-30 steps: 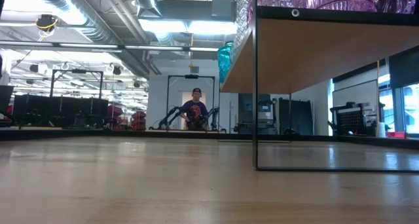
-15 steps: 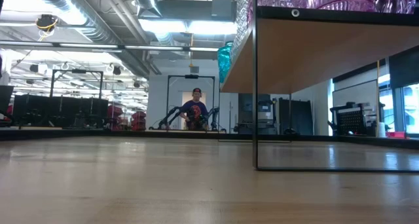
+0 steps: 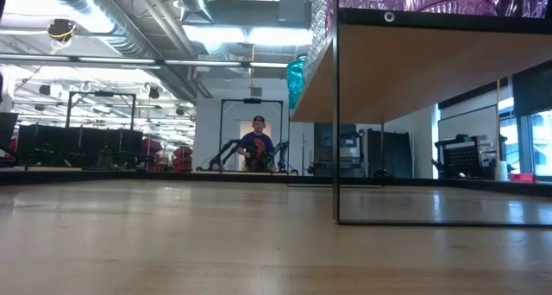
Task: Sort vases onto shelf
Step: Put the transparent vase on the shelf aligned with the other transparent vase
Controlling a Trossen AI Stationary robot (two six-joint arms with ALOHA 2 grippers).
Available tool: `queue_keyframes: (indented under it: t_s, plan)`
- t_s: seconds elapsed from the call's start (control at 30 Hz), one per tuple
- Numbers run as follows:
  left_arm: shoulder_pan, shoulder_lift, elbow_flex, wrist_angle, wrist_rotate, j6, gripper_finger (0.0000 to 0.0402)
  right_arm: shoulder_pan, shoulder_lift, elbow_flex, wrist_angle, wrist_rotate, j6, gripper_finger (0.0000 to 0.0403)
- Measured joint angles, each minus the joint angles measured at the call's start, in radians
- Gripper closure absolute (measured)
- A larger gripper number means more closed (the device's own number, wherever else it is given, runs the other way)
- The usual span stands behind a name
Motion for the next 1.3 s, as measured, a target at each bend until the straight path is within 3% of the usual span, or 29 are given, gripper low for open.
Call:
queue_keyframes:
  t_s: [0.53,0.83,1.13,1.3]
  plan:
    - [0.012,0.0,0.0,-0.002,-0.001,0.009,0.0231,-0.044,0.251,0.0,0.002,-0.065,0.237,0.0403]
    - [0.012,0.0,0.0,-0.002,0.0,0.027,0.0231,-0.172,0.295,0.0,0.13,-0.132,0.119,0.0403]
    - [0.012,0.0,0.0,-0.007,0.0,0.027,0.0231,-0.332,0.295,0.0,0.25,-0.362,-0.005,0.0403]
    - [0.01,0.0,0.0,-0.01,0.0,0.027,0.0231,-0.368,0.294,0.0,0.282,-0.425,-0.032,0.0403]
